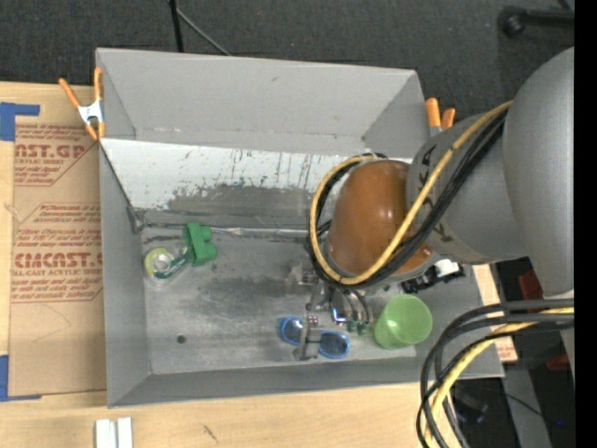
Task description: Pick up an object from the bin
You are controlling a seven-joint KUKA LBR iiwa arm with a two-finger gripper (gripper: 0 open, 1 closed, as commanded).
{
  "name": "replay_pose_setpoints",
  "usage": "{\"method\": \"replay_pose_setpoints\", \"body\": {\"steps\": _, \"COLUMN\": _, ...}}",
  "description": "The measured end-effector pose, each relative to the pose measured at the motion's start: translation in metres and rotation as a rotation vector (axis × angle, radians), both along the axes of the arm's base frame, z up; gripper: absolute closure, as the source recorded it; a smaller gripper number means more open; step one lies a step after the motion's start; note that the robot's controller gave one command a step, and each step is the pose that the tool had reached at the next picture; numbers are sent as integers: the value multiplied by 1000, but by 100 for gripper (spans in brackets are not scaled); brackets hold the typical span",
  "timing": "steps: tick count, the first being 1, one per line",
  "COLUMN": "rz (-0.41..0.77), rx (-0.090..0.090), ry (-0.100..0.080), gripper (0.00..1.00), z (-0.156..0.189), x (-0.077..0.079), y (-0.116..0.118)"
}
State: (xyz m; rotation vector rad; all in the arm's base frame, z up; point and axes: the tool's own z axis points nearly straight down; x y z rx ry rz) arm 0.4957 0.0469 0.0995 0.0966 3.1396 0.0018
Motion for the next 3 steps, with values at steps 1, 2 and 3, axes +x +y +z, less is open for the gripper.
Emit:
{"method": "replay_pose_setpoints", "body": {"steps": 1, "rz": -74, "rx": 0, "ry": 4, "gripper": 0, "z": -31, "x": -5, "y": -1}}
{"method": "replay_pose_setpoints", "body": {"steps": 2, "rz": -264, "rx": 0, "ry": -2, "gripper": 0, "z": -30, "x": -14, "y": 2}}
{"method": "replay_pose_setpoints", "body": {"steps": 3, "rz": -264, "rx": 0, "ry": 1, "gripper": 100, "z": -30, "x": -15, "y": 2}}
